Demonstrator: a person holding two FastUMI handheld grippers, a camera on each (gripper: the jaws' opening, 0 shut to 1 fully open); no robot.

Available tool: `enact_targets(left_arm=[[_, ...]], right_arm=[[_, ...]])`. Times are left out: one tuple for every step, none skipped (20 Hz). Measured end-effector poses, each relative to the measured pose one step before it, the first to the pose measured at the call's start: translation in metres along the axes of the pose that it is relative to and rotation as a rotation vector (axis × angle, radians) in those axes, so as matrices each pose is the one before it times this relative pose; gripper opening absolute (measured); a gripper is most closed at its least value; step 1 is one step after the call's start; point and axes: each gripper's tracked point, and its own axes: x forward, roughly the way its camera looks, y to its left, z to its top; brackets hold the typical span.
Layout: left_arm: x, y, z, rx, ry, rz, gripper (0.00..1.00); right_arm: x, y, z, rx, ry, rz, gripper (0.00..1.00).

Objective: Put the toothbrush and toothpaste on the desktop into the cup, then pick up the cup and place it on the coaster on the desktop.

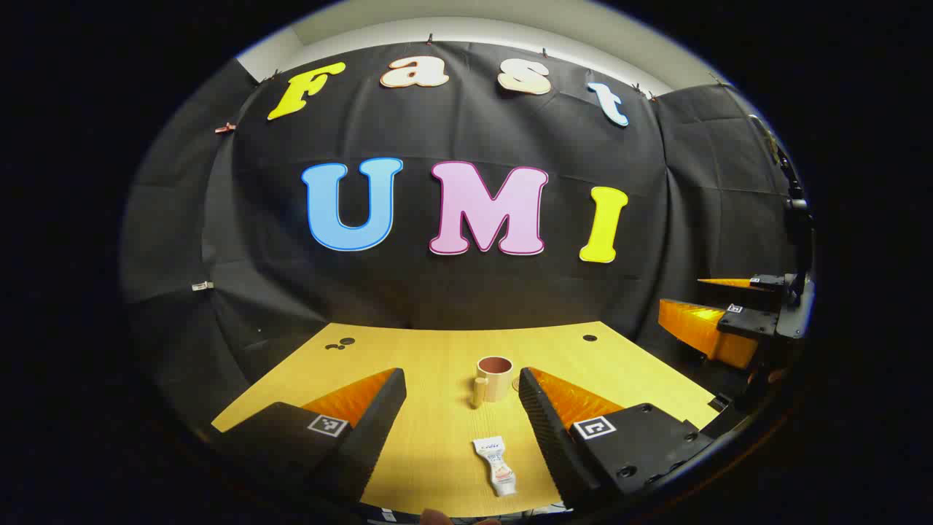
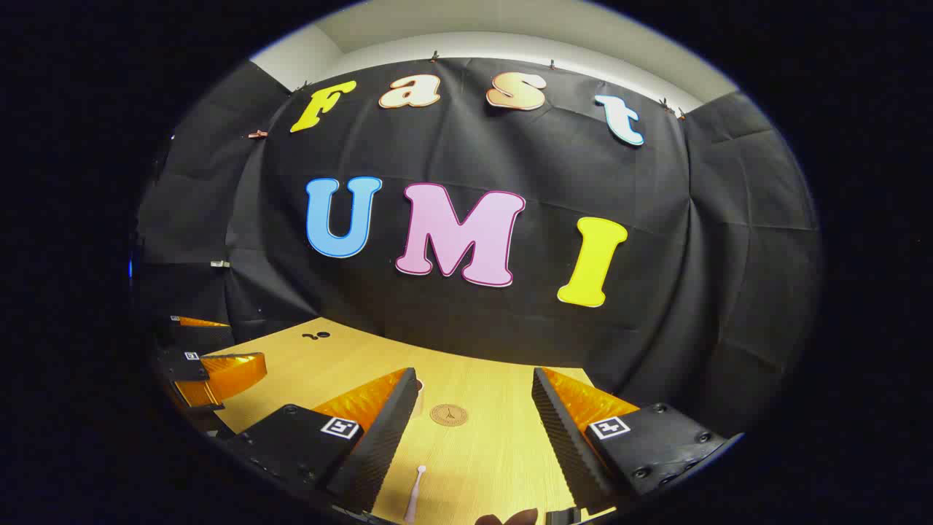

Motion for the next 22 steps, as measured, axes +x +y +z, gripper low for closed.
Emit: enact_targets(left_arm=[[0.00586, -0.00244, -0.00034, 0.00886, 0.00722, -0.00217, 0.96], [0.00287, -0.00281, -0.00079, 0.00536, 0.00603, -0.00457, 0.96], [0.00297, -0.00254, -0.00096, 0.00463, 0.0071, -0.00276, 0.96], [0.00252, -0.00232, -0.00278, 0.00413, 0.00958, -0.00297, 0.96], [0.00226, -0.00253, -0.00336, 0.00289, 0.01015, -0.00547, 0.96], [0.00136, -0.00238, -0.0018, 0.00357, 0.00905, -0.00445, 0.96], [0.0024, -0.00164, -0.0022, 0.00472, 0.00745, -0.00178, 0.96], [0.00221, -0.00074, -0.00286, 0.00536, 0.00886, -0.00072, 0.96], [0.00156, -0.00114, -0.00259, 0.00442, 0.00929, -0.00065, 0.96], [0.00134, -0.00058, -0.00186, 0.00163, 0.0075, -0.00202, 0.96], [0.00146, -0.00164, -0.00189, 0.00065, 0.00709, -0.00111, 0.96], [0.00193, -0.00126, 0.00024, 0.00084, 0.00575, -0.00013, 0.96], [0.00151, 0.00006, -0.00179, 0.00232, 0.0053, 0.00003, 0.96], [0.00161, -0.00126, -0.00228, 0.00379, 0.00484, 0.00022, 0.96], [0.00144, -0.00023, -0.00075, 0.00281, 0.00403, 0.00201, 0.96], [0.00086, -0.00066, -0.00093, 0.00191, 0.00662, 0.00047, 0.96], [0.00186, -0.00124, -0.00251, 0.00052, 0.01005, -0.00043, 0.96], [0.00281, -0.00166, -0.00321, -0.00033, 0.01514, -0.00104, 0.96], [0.00349, -0.00247, -0.00831, -0.00076, 0.02272, -0.00528, 0.96], [0.00285, -0.00289, -0.00948, 0.00104, 0.03481, -0.00522, 0.96], [0.00414, -0.00106, -0.01192, 0.00022, 0.03759, -0.00041, 0.96], [0.00459, -0.00143, -0.01088, -0.00052, 0.03915, -0.00318, 0.96]], right_arm=[[-0.00161, -0.00072, 0.00004, 0.00056, 0.00387, -0.00066, 0.97], [0.00037, -0.00006, -0.00007, 0.00177, 0.0019, -0.00205, 0.97], [0.00081, 0.00038, -0.00062, 0.00166, 0.00471, 0.00059, 0.97], [0.0013, -0.00074, -0.00161, -0.00044, 0.00617, 0.00089, 0.97], [0.00568, -0.00261, -0.00083, -0.00196, 0.00909, 0.00197, 0.97], [0.00157, -0.00059, -0.00124, -0.00201, 0.00352, 0.00194, 0.97], [0.00194, -0.00138, -0.00098, -0.00332, 0.00505, 0.00197, 0.97], [-0.00003, -0.00062, -0.00099, -0.00201, 0.00558, 0.00213, 0.97], [0.00161, -0.00068, -0.00151, -0.00082, 0.00458, 0.00153, 0.97], [0.00023, 0.00016, -0.00075, -0.00041, 0.00408, 0.00297, 0.97], [0.00089, -0.00021, -0.00156, 0.00018, 0.00318, 0.00117, 0.97], [0.00071, -0.00017, -0.0013, 0.00031, 0.00522, 0.00224, 0.98], [0.00049, -0.00014, -0.00213, 0.00137, 0.00471, 0.00199, 0.97], [0.00012, 0.00033, -0.00141, 0.00123, 0.00617, 0.00191, 0.97], [0.00045, -0.00032, -0.00259, -0.00003, 0.00759, 0.00138, 0.97], [-0.00032, -0.00033, -0.0021, -0.00042, 0.00903, 0.00057, 0.97], [-0.0011, -0.00076, -0.00226, 0.00118, 0.00911, 0.00153, 0.97], [-0.0009, -0.00031, -0.00184, 0.00266, 0.00797, -0.0016, 0.97], [0.00014, 0.00004, -0.00256, 0.00412, 0.00844, 0.00097, 0.97], [-0.00017, 0.00025, -0.00237, 0.00352, 0.0095, -0.00102, 0.97], [-0.00048, -0.00061, -0.00267, 0.00235, 0.01016, -0.00254, 0.97], [-0.00064, -0.00055, -0.00205, 0.00101, 0.00834, -0.00219, 0.97]])
